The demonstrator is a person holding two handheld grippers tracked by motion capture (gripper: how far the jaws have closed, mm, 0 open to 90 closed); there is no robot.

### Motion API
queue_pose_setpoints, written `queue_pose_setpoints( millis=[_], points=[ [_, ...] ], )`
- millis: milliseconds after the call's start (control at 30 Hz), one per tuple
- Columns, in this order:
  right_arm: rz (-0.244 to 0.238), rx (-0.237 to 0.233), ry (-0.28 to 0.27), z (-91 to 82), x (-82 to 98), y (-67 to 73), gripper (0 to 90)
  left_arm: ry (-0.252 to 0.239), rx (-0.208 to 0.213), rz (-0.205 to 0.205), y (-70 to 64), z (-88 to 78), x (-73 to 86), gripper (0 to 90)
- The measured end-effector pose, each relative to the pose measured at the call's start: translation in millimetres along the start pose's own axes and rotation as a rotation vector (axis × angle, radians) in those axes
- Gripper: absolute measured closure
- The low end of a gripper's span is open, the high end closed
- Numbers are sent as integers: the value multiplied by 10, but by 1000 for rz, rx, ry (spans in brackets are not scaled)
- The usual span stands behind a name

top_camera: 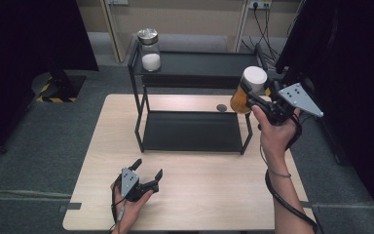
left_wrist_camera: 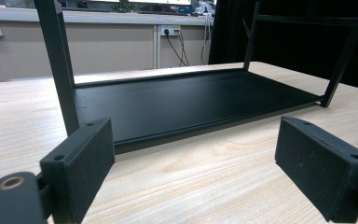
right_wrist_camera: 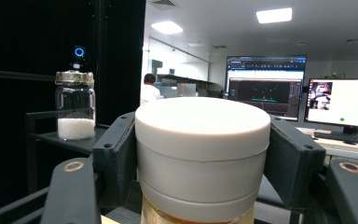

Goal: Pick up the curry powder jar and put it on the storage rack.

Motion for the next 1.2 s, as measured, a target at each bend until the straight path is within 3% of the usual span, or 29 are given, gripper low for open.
queue_pose_setpoints(
  millis=[1200],
  points=[
    [3,38,-11,202,-317,-116,339,2,1,2,0,1,-2,114]
  ],
)
Point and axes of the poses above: each handheld gripper's, and its own axes: z roughly forward along the jaws, x roughly out of its underside, y roughly to its left, the point moved 10 cm from there along z, roughly forward along the jaws, and after that the axes turned 10 degrees about y, right-handed, at the moved point
